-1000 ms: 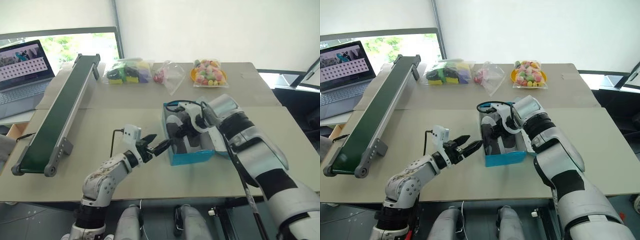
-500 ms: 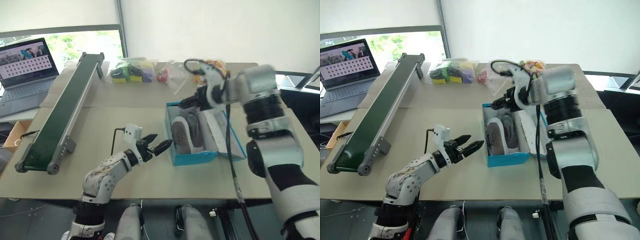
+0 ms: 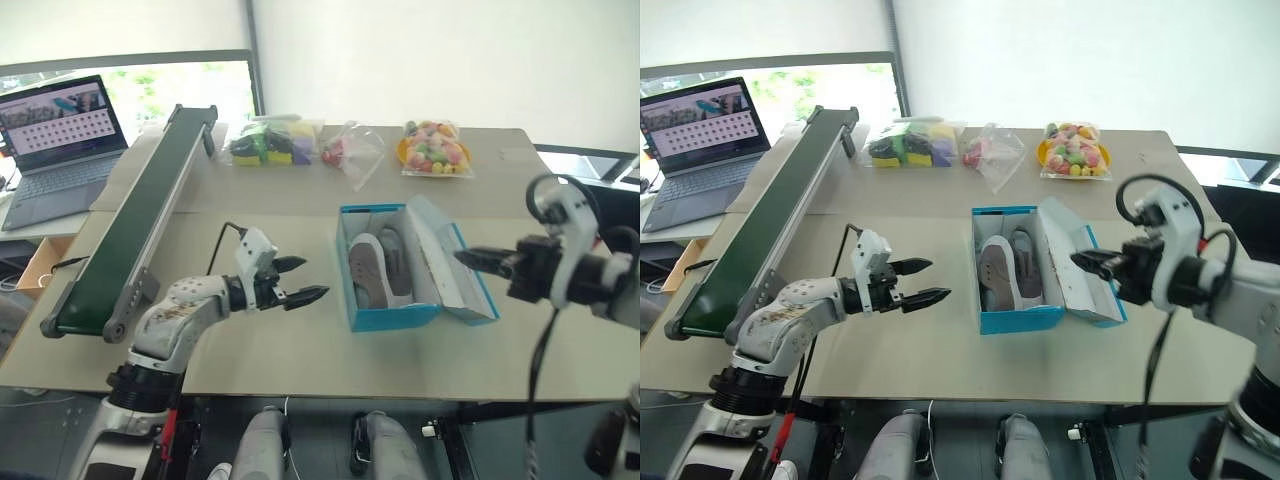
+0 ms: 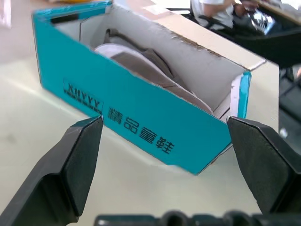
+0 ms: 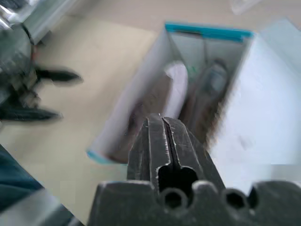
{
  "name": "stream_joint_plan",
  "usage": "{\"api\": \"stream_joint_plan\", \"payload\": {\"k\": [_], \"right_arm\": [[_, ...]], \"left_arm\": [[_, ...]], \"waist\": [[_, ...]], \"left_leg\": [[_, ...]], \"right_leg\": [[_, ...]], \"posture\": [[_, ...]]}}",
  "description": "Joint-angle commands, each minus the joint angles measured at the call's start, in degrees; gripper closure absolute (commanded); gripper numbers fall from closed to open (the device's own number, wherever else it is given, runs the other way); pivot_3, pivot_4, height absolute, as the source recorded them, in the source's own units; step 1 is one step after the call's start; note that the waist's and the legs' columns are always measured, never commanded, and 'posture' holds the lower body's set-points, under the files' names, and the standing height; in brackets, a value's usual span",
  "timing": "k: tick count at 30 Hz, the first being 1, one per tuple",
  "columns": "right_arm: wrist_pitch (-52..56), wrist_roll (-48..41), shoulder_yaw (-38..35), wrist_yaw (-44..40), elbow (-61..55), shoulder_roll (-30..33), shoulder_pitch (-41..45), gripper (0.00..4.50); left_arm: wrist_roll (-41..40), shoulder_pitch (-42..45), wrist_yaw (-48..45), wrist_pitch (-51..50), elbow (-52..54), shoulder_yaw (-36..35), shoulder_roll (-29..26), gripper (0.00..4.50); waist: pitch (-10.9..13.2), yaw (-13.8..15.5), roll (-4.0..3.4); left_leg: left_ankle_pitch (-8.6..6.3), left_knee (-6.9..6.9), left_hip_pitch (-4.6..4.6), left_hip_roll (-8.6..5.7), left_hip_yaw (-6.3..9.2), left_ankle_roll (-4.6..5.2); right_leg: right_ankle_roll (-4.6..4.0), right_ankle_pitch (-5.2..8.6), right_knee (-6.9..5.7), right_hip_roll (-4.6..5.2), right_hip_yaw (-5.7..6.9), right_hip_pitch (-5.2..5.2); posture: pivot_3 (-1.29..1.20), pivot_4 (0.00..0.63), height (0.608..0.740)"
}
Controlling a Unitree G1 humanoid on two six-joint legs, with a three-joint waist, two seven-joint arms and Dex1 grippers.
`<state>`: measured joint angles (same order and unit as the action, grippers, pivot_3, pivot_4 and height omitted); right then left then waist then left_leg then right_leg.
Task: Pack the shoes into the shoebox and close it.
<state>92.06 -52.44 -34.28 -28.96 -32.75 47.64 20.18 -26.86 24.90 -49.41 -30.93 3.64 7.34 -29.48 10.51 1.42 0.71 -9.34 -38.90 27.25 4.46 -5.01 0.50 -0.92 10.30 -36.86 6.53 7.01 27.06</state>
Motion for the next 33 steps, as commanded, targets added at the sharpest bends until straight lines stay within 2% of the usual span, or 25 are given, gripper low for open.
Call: {"api": "stream_joint_plan", "payload": {"k": [1, 3, 6, 10, 16, 19, 23, 25, 28, 33], "right_arm": [[0.4, -3.0, -3.7, 2.4, -7.1, 3.5, -9.7, 4.44], [0.4, -1.7, -1.7, 5.1, -9.3, 3.1, -14.8, 4.44], [0.4, 2.6, 2.8, 10.8, -10.1, -1.1, -18.3, 4.44], [-3.2, 8.9, 9.3, 16.8, -8.6, -9.0, -22.2, 4.44], [-12.3, 20.0, 11.0, 26.5, -0.3, -22.0, -21.9, 4.44], [-15.8, 22.1, 8.8, 29.2, 2.3, -28.7, -21.2, 4.44], [-20.3, 21.2, 2.4, 32.2, 4.9, -38.7, -17.2, 4.44], [-21.4, 19.1, -0.4, 33.0, 5.5, -42.8, -14.3, 4.44], [-24.2, 12.9, -8.7, 37.4, 8.5, -50.5, -7.0, 4.44], [-28.9, 6.8, -16.1, 45.3, 12.8, -56.1, 0.0, 4.44]], "left_arm": [[2.2, 2.6, -4.1, 4.2, -2.9, 0.9, -0.2, 0.0], [3.1, 3.8, -5.1, 5.4, -4.9, 1.2, 0.1, 0.0], [4.3, 5.0, -5.6, 6.2, -6.6, 1.7, 1.1, 0.0], [5.1, 5.9, -6.3, 6.4, -7.8, 1.6, 1.9, 0.0], [6.2, 6.4, -7.1, 6.1, -8.3, 1.6, 2.0, 0.0], [6.5, 6.7, -7.2, 5.7, -8.2, 1.3, 2.0, 0.0], [6.6, 6.8, -7.3, 5.3, -7.8, 1.0, 1.7, 0.0], [6.8, 7.0, -7.4, 5.3, -8.0, 1.0, 1.5, 0.0], [7.0, 7.1, -7.4, 5.4, -7.9, 0.9, 1.3, 0.0], [6.9, 6.8, -7.1, 5.0, -6.9, 0.7, 1.1, 0.0]], "waist": [[0.0, -0.3, 0.01], [0.0, -0.4, 0.02], [0.0, -0.7, 0.07], [0.0, -0.7, 0.15], [0.0, -0.7, 0.14], [0.0, -0.7, 0.14], [-0.1, -0.9, 0.13], [-0.1, -1.1, 0.1], [-0.1, -1.2, 0.07], [0.0, -0.9, -0.02]], "left_leg": [[0.0, 0.0, 0.0, 0.0, 0.08, 0.0], [0.0, 0.0, 0.01, 0.0, 0.18, 0.0], [-0.01, -0.01, -0.03, 0.01, 0.32, -0.01], [-0.01, 0.01, -0.04, -0.02, 0.39, 0.0], [0.01, 0.0, 0.06, -0.04, 0.36, 0.04], [0.01, -0.02, 0.06, -0.06, 0.32, 0.03], [0.0, -0.03, 0.01, 0.04, 0.36, 0.01], [0.0, -0.03, -0.01, 0.06, 0.38, 0.01], [0.0, -0.02, 0.0, 0.05, 0.37, 0.02], [0.14, 0.0, 0.05, 0.02, 0.26, 0.25]], "right_leg": [[0.01, -0.01, 0.03, 0.01, 0.0, -0.01], [0.03, -0.02, 0.08, -0.01, 0.01, -0.04], [0.05, -0.03, 0.14, 0.0, 0.01, -0.08], [0.09, -0.05, 0.17, -0.02, 0.0, -0.12], [0.12, -0.07, 0.16, -0.04, -0.06, -0.03], [0.14, -0.08, 0.16, -0.03, -0.07, -0.03], [0.14, -0.09, 0.12, -0.08, -0.04, -0.04], [0.15, -0.09, 0.12, -0.09, -0.04, -0.03], [0.15, -0.09, 0.04, -0.11, -0.06, -0.01], [0.4, -0.25, -0.04, -0.2, -0.07, 0.04]], "posture": [[0.0, 0.15, 0.681], [0.0, 0.15, 0.681], [0.0, 0.15, 0.681], [0.0, 0.15, 0.681], [0.0, 0.15, 0.681], [0.0, 0.15, 0.681], [0.0, 0.15, 0.681], [0.0, 0.15, 0.681], [0.0, 0.15, 0.681], [0.0, 0.15, 0.681]]}}
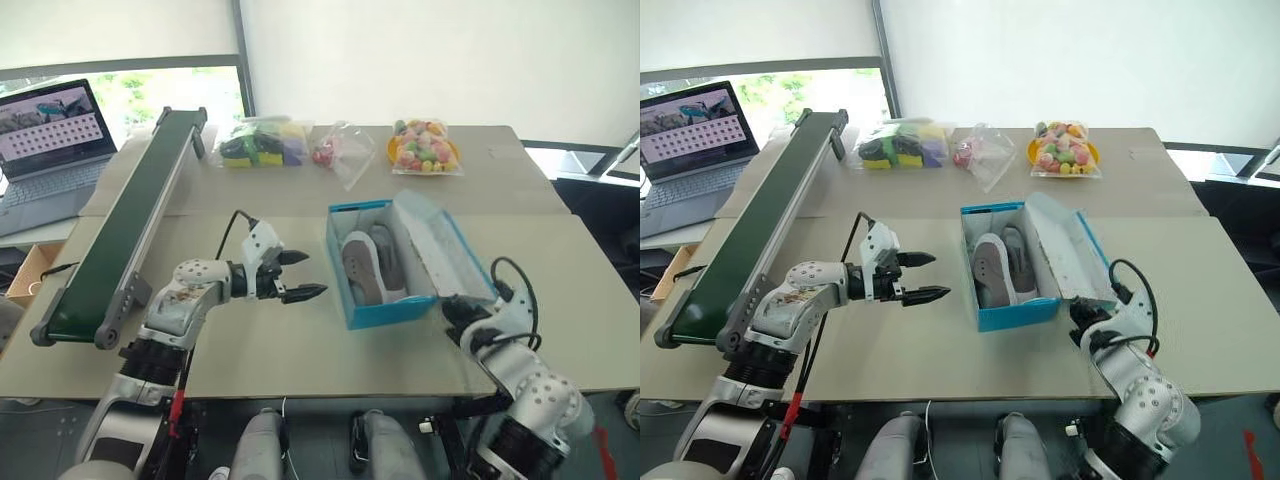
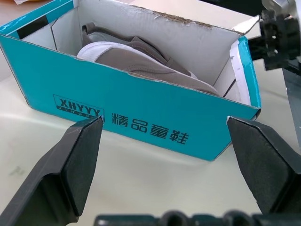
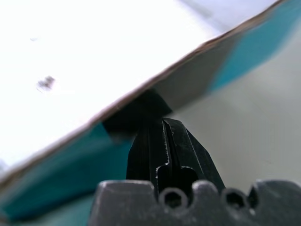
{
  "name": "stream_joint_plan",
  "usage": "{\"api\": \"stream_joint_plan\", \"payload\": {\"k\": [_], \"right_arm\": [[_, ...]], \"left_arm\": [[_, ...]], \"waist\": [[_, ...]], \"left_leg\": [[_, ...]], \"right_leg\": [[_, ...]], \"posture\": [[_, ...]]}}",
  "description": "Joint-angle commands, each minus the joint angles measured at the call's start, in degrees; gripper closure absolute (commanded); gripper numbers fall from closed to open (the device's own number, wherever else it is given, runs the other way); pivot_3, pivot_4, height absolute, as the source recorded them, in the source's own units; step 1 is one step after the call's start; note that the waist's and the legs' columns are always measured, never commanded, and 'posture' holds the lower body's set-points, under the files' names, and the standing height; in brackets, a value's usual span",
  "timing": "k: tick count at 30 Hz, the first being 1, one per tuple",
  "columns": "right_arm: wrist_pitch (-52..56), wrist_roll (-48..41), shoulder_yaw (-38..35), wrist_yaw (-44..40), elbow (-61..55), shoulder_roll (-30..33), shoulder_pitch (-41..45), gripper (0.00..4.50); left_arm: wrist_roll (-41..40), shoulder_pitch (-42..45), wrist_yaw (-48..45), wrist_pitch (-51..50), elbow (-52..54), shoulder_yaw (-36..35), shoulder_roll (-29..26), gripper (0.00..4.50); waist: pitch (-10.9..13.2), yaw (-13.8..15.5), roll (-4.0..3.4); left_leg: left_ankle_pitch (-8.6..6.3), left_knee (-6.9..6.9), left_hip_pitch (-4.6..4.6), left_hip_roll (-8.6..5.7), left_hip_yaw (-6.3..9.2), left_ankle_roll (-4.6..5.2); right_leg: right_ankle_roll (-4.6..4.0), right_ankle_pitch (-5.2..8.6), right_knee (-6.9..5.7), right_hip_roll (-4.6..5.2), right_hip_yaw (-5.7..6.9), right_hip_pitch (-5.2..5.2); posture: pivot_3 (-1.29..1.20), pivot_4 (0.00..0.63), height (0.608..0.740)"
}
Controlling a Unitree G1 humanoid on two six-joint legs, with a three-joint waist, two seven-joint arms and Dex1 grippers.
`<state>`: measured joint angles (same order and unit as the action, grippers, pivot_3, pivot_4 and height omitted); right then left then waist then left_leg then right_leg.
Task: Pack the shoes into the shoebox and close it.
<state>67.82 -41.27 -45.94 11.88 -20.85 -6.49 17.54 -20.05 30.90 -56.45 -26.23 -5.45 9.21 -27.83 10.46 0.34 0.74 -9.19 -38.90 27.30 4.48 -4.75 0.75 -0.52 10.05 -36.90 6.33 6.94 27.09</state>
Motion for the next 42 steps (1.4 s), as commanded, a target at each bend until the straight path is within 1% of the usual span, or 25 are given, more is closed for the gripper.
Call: {"api": "stream_joint_plan", "payload": {"k": [1, 6, 10, 16, 18, 21, 25, 27, 29, 33, 35, 38, 42], "right_arm": [[-6.1, -5.2, -4.9, 5.8, 1.6, -2.4, 3.4, 4.44], [-12.0, -6.6, -2.7, 9.4, 3.5, -2.4, 3.6, 4.44], [-18.5, -5.0, 0.7, 7.7, 4.4, -1.2, 2.8, 4.44], [-26.8, -8.8, 4.5, 1.2, 3.7, 0.0, 3.5, 4.44], [-30.5, -11.3, 5.9, -2.8, 1.0, -0.4, 3.5, 4.44], [-34.4, -13.6, 7.7, -6.5, -1.0, -0.3, 2.7, 4.44], [-35.9, -15.5, 12.6, -11.3, -4.1, 1.2, 0.9, 4.44], [-34.2, -16.8, 16.3, -14.3, -6.2, 3.6, 0.3, 4.44], [-31.5, -14.7, 21.3, -16.7, -7.5, 8.3, 0.0, 4.44], [-27.5, -8.0, 31.1, -18.2, -6.2, 17.1, 1.7, 4.44], [-25.3, -0.7, 38.9, -19.0, -0.9, 21.8, 5.3, 4.44], [-24.5, 7.3, 47.4, -21.0, 7.8, 25.0, 10.3, 4.44], [-21.8, 13.6, 52.6, -23.0, 18.6, 27.4, 13.5, 4.44]], "left_arm": [[0.0, 0.8, 0.0, 0.2, 2.6, -1.2, -0.7, 0.0], [-0.3, 0.1, 0.2, -0.7, 4.6, -1.4, -1.0, 0.0], [-0.4, -0.3, 0.3, -1.1, 5.3, -1.6, -1.3, 0.0], [-0.3, -0.3, 0.4, -1.7, 5.4, -1.9, -1.8, 0.0], [-0.3, -0.2, 0.4, -1.8, 5.5, -1.9, -1.9, 0.0], [-0.3, -0.2, 0.5, -2.1, 5.7, -1.8, -2.0, 0.0], [-0.3, -0.3, 0.6, -2.4, 6.1, -1.8, -2.2, 0.0], [-0.3, -0.4, 0.8, -2.6, 6.4, -1.8, -2.3, 0.0], [-0.4, -0.5, 0.9, -2.8, 6.7, -1.8, -2.4, 0.0], [-0.4, -0.8, 1.2, -3.0, 7.1, -1.9, -2.5, 0.0], [-0.4, -1.0, 1.4, -3.0, 7.3, -1.9, -2.3, 0.0], [-0.4, -1.2, 1.9, -3.0, 7.4, -1.9, -2.1, 0.0], [-0.3, -2.2, 3.4, -3.4, 8.6, -2.5, -2.0, 0.0]], "waist": [[0.0, 0.3, -0.05], [0.0, 0.1, -0.07], [0.0, -0.2, -0.11], [0.0, -0.9, -0.14], [0.0, -1.1, -0.14], [0.0, -1.1, -0.16], [0.0, -1.1, -0.16], [0.0, -1.0, -0.16], [0.0, -1.0, -0.16], [0.0, -1.1, -0.16], [0.0, -1.1, -0.16], [0.0, -1.2, -0.15], [0.0, -0.5, -0.14]], "left_leg": [[0.01, 0.0, 0.01, -0.03, -0.06, 0.01], [0.0, 0.0, 0.02, -0.06, -0.14, 0.01], [-0.01, -0.01, -0.02, -0.05, -0.11, -0.02], [0.01, -0.02, -0.04, -0.05, -0.08, 0.01], [0.13, -0.02, -0.04, -0.05, -0.07, 0.21], [0.14, -0.01, -0.04, -0.05, -0.07, 0.22], [0.14, -0.01, -0.04, -0.04, -0.07, 0.22], [0.12, -0.02, -0.04, -0.04, -0.07, 0.2], [-0.01, -0.03, -0.03, -0.05, -0.06, -0.02], [-0.01, -0.05, -0.09, -0.08, -0.07, -0.02], [-0.01, -0.03, -0.09, -0.08, -0.09, -0.02], [0.01, -0.06, -0.14, -0.09, -0.11, 0.01], [0.14, -0.05, -0.11, -0.09, -0.12, 0.22]], "right_leg": [[0.0, 0.0, 0.0, 0.01, 0.0, 0.0], [0.02, -0.01, 0.02, 0.04, -0.05, -0.01], [-0.01, 0.01, -0.08, 0.03, -0.04, 0.0], [-0.02, 0.01, -0.13, 0.01, -0.05, -0.01], [0.02, -0.01, -0.13, 0.0, -0.07, -0.01], [0.03, -0.02, -0.13, 0.0, -0.09, 0.0], [0.02, -0.01, -0.12, 0.0, -0.08, -0.01], [-0.01, 0.01, -0.12, 0.01, -0.08, -0.01], [-0.1, 0.06, -0.12, 0.03, -0.09, -0.01], [-0.24, 0.15, -0.12, 0.08, -0.1, -0.06], [-0.26, 0.15, -0.13, 0.08, -0.1, -0.04], [-0.25, 0.15, -0.14, 0.08, -0.08, -0.06], [-0.18, 0.1, -0.16, 0.05, -0.03, -0.06]], "posture": [[0.0, 0.15, 0.681], [0.0, 0.15, 0.681], [0.0, 0.15, 0.681], [0.0, 0.15, 0.681], [0.0, 0.15, 0.681], [0.0, 0.15, 0.681], [0.0, 0.15, 0.681], [0.0, 0.15, 0.681], [0.0, 0.15, 0.681], [0.0, 0.15, 0.681], [0.0, 0.15, 0.681], [0.0, 0.15, 0.681], [0.0, 0.15, 0.681]]}}
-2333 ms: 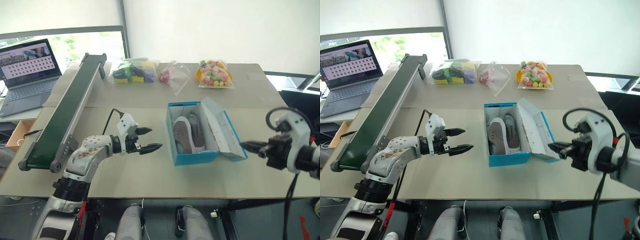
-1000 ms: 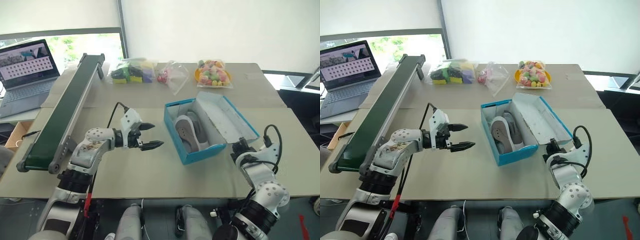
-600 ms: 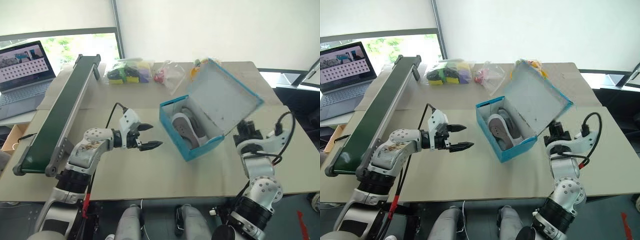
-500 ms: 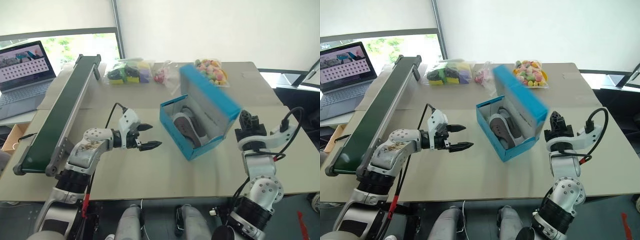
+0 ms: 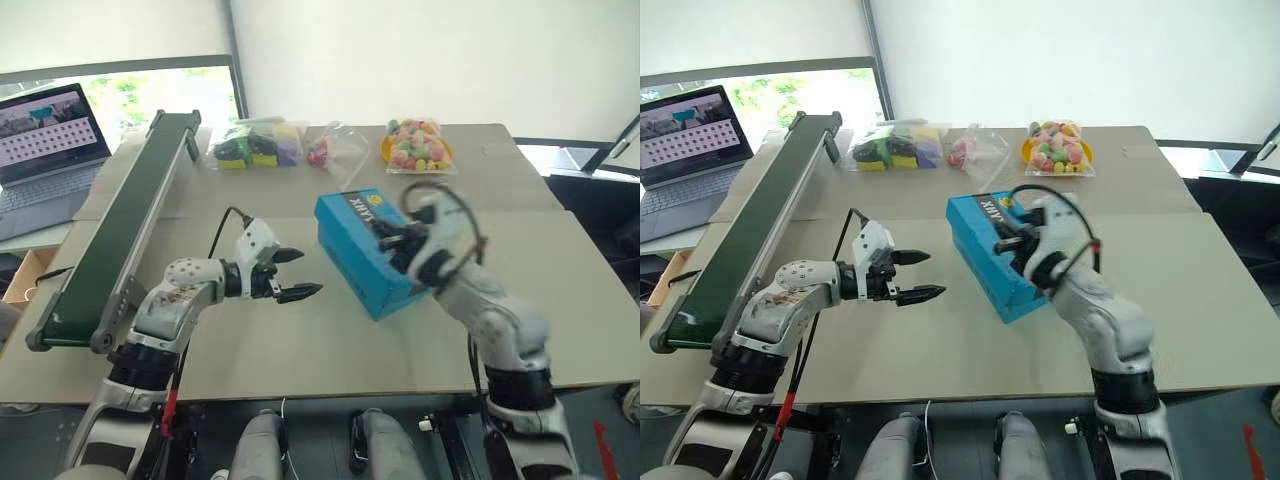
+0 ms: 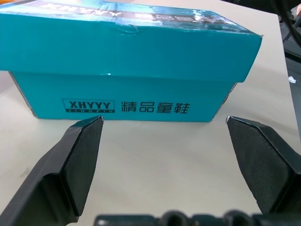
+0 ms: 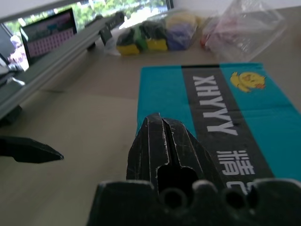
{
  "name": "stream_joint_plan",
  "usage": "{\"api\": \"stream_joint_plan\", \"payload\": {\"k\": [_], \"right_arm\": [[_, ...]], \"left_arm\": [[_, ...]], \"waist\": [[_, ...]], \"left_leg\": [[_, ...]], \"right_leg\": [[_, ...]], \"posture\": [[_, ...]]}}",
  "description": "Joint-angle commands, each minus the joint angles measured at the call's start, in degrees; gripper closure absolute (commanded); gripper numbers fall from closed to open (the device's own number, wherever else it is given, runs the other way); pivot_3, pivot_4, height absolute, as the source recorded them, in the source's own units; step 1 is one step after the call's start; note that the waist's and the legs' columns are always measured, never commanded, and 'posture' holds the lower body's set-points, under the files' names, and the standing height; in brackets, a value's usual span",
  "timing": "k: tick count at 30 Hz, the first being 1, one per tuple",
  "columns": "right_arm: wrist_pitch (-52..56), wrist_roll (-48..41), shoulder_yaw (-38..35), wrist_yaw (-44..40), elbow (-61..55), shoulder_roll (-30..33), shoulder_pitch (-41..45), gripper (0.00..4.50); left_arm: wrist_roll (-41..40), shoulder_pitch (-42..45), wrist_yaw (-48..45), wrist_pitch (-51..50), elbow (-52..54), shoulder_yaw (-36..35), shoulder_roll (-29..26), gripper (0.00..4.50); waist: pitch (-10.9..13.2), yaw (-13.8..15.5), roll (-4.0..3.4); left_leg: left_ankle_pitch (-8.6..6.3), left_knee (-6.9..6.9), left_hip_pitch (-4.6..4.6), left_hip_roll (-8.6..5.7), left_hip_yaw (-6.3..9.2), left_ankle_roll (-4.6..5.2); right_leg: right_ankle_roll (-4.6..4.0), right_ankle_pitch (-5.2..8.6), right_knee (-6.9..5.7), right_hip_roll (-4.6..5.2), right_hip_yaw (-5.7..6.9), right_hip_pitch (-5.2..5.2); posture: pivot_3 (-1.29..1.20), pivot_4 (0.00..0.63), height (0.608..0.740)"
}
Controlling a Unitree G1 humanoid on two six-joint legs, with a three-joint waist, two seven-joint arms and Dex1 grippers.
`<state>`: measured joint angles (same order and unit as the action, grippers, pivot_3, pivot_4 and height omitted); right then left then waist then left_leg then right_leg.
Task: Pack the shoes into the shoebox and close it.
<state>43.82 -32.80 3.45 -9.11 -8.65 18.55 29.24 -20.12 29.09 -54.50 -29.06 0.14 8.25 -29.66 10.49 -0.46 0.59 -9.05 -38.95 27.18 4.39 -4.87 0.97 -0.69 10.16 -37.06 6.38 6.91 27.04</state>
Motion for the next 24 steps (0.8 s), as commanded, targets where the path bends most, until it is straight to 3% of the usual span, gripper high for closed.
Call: {"api": "stream_joint_plan", "payload": {"k": [1, 11, 18, 24], "right_arm": [[3.4, 5.3, 3.0, -2.6, 8.0, 2.5, 2.0, 4.44], [5.6, 6.7, 1.0, -5.3, 9.3, 1.3, 3.9, 4.44], [2.3, 3.2, -11.6, -2.6, 10.2, -1.7, 11.8, 4.44], [0.3, 6.2, -13.9, -4.5, 14.5, 2.3, 15.3, 4.44]], "left_arm": [[-0.5, -1.0, 2.0, -0.8, 3.7, -2.1, -0.2, 0.0], [-4.5, -5.4, 10.5, -5.0, 8.4, -9.8, 2.3, 0.0], [-6.0, -9.0, 16.6, -6.5, 11.9, -13.4, 4.9, 0.0], [-7.4, -12.5, 19.4, -6.5, 14.4, -15.1, 6.1, 0.0]], "waist": [[0.0, 0.4, 0.0], [-0.1, 1.0, 0.21], [-0.1, 0.9, 0.21], [-0.1, 1.1, 0.2]], "left_leg": [[0.0, -0.01, 0.05, -0.01, -0.02, 0.01], [-0.21, -0.05, -0.16, -0.04, -0.02, -0.35], [-0.12, -0.04, -0.08, -0.03, -0.04, -0.21], [0.02, -0.04, 0.09, -0.05, -0.08, 0.02]], "right_leg": [[0.13, -0.07, 0.02, 0.01, 0.0, 0.02], [-0.05, 0.04, 0.06, 0.06, 0.01, -0.24], [0.22, -0.12, 0.01, 0.04, 0.0, -0.12], [0.22, -0.12, 0.02, 0.04, 0.0, 0.0]], "posture": [[0.0, 0.15, 0.681], [0.0, 0.15, 0.681], [0.0, 0.15, 0.681], [0.0, 0.15, 0.681]]}}
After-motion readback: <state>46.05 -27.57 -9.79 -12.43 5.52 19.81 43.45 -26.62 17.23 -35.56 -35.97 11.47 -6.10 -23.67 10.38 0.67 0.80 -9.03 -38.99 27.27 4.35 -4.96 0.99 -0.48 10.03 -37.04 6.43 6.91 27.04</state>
